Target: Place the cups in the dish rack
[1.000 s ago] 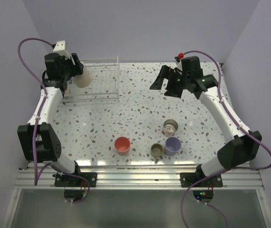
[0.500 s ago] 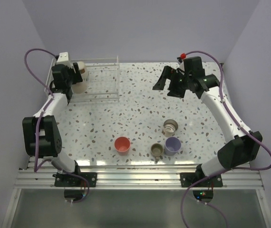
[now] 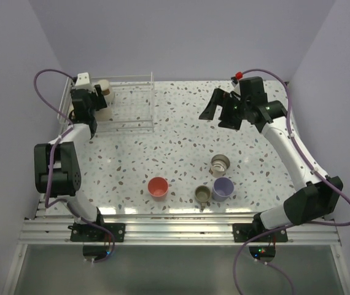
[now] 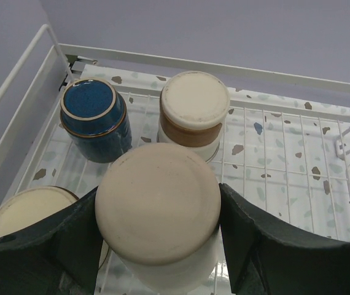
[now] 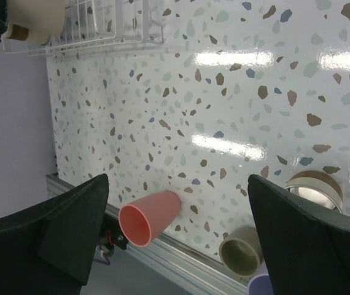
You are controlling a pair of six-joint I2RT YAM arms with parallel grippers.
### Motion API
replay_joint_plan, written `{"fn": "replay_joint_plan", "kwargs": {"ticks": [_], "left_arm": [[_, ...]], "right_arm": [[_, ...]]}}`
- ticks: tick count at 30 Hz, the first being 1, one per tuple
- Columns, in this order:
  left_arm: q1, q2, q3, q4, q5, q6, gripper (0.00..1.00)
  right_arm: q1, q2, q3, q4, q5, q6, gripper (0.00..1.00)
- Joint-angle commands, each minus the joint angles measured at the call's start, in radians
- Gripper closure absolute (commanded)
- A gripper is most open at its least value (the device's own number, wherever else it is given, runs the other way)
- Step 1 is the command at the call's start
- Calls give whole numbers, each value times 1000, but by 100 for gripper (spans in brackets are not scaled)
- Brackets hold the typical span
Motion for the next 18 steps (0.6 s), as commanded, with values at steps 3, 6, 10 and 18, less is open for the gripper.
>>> {"fn": "replay_joint_plan", "kwargs": {"ticks": [3,6,10,18], "left_arm": [[5,33,30,50,-84,-17,85],[5,59,66,-7,-67,-31,75],[5,60,58,-1,-57,-46,40],[5,21,76,-51,-47,-72,4]], "right_arm": [[-2,-47,-18,26,10,-9,1],[-4,-52,-28,30,10,-12,1],[-2,-61,-47,33,10,-15,1],[-2,-75,-71,19,30,-38,1]]}}
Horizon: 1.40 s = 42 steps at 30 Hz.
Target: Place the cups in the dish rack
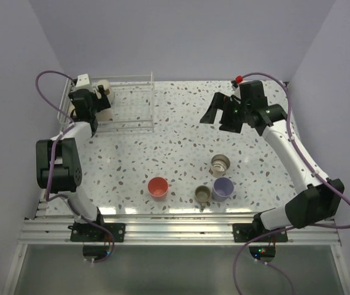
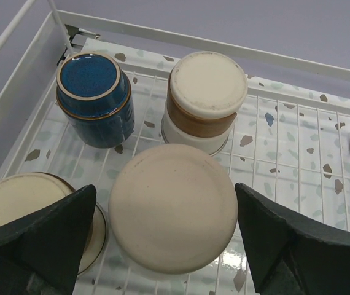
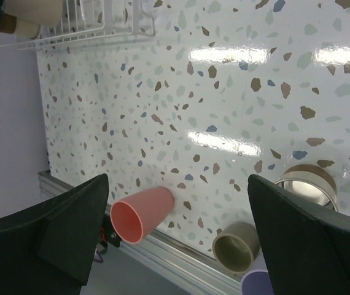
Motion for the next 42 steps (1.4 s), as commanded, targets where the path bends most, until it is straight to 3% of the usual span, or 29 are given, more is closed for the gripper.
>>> {"fn": "replay_joint_plan", "kwargs": {"ticks": [1,9,17,29,36,42], "left_arm": [[5,-41,50,-25,0,-25,2],[7,-188,67,-138,-5,-59,0],[-54,-361,53,-260,3,-186,0],[-76,-629,-74,-467,164,-295,0],[-81,-772,-148,-575,148,-278,1],[-84,-828,-142,-645,142,-257,1]], "right_arm": [[-2,-46,-23,4,41,-32,2],[5,-52,-92,-50,103,-89,2],[135,-24,-161,-112,232,-186,16],[199,-16,-353,-4,299,-151,27],[232,30,-385,69,328,-144,33],[237,94,-379,85,385,-178,51]]}}
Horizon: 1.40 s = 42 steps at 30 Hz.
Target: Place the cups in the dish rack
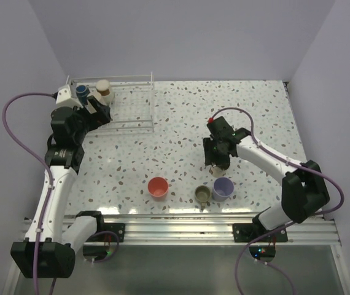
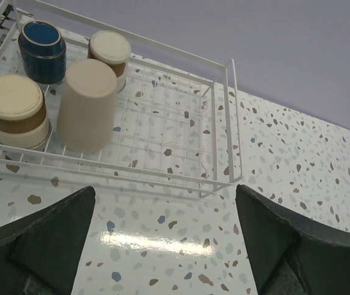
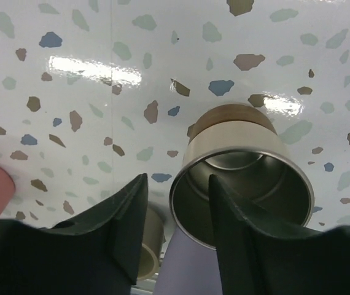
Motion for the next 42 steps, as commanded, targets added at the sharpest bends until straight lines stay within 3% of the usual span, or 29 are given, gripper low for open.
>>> {"fn": "replay_joint_plan", "kwargs": {"ticks": [1,8,15,20,26,31,34,36,42], "left_arm": [[-4,-38,-1,-54,-1,9,1],[-4,-61,5,-68,-13,9,1],[-4,-63,23,-73,-15,-14,1],[-4,-38,74,-53,19,-25,0],[-4,4,112,120,348,-49,0],[-4,52,100,389,623,-239,0],[-4,101,69,656,698,-411,0],[-4,129,43,830,735,-544,0],[-4,181,-20,1188,755,-823,0]], "right_arm": [[6,34,4,41,75,-25,55],[39,77,42,0,142,-21,99],[43,76,295,-146,176,-2,100],[38,123,645,-211,79,13,100],[30,83,818,100,-277,176,100],[24,94,887,317,-468,395,100],[10,86,869,488,-551,549,100],[-3,79,823,690,-597,674,100],[-11,97,750,906,-634,843,100]]}}
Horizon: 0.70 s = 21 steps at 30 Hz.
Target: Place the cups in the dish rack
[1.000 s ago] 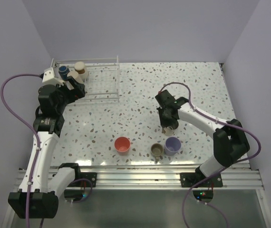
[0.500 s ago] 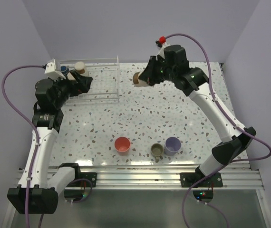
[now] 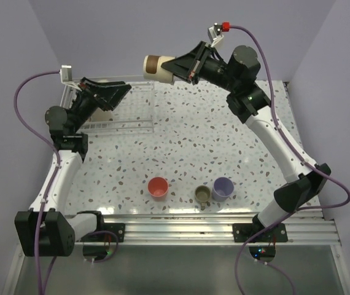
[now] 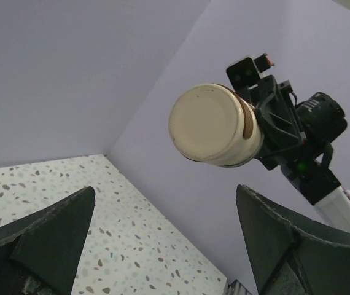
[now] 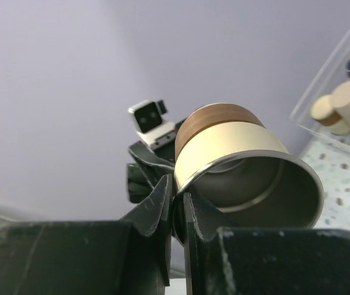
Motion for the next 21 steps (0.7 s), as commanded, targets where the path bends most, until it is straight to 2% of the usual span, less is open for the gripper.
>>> {"fn": "replay_joint_plan", "kwargs": {"ticks": [1,3,7,10,21], "left_arm": [[-3,35,-42,413,70,-259,0],[-3,53,-59,495,75,-333,0],[-3,111,-109,718,47,-449,0],[-3,159,-123,828,34,-527,0],[-4,207,-106,882,14,-556,0]], "right_arm": [[-3,-17,-46,279,-72,213,100],[-3,-14,-85,364,-72,253,100],[-3,11,-99,417,-93,305,100],[-1,12,-124,471,-87,342,100],[11,21,-207,533,-72,374,100]]}}
